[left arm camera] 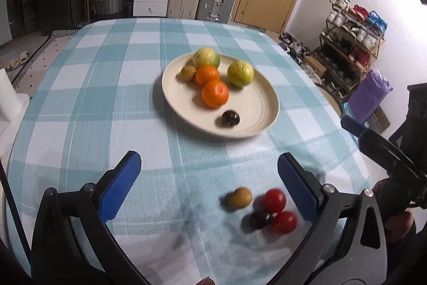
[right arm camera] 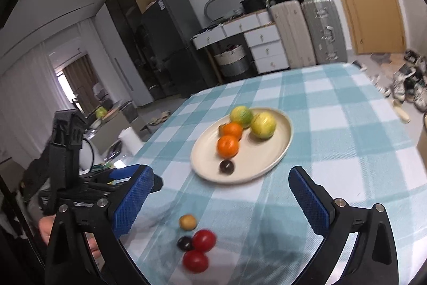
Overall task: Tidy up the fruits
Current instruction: 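Move both grippers back toward the remaining tomatoes and small fruit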
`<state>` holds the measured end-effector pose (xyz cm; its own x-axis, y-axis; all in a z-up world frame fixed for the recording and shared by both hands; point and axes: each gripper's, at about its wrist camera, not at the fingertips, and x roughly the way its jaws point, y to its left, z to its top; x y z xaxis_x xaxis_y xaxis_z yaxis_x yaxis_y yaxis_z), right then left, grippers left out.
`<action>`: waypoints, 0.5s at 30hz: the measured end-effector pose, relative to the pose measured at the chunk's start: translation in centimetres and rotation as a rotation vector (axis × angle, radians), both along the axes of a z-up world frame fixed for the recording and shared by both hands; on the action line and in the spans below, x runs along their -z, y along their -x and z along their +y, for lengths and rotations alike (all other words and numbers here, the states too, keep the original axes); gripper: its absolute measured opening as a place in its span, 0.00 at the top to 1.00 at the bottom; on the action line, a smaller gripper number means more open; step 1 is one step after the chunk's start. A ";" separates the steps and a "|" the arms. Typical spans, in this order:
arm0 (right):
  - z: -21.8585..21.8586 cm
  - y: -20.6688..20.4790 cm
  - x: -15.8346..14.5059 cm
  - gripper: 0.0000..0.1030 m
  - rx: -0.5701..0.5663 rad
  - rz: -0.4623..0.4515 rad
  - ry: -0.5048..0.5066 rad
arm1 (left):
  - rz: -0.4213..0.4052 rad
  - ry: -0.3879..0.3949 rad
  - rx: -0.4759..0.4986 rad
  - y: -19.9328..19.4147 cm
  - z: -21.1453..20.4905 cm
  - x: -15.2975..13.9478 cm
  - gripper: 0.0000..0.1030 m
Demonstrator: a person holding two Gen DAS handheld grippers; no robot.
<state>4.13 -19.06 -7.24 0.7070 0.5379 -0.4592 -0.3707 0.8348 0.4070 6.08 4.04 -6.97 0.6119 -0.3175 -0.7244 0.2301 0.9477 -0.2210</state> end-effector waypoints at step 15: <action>2.9 2.7 5.0 0.00 -0.064 0.146 0.068 | 0.057 0.027 -0.014 2.2 1.4 3.1 0.01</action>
<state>1.42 -16.18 -12.22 0.5952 0.5440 -0.5915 -0.3650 0.8387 0.4040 3.85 5.43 -10.02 0.5746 -0.3290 -0.7494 0.2029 0.9443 -0.2590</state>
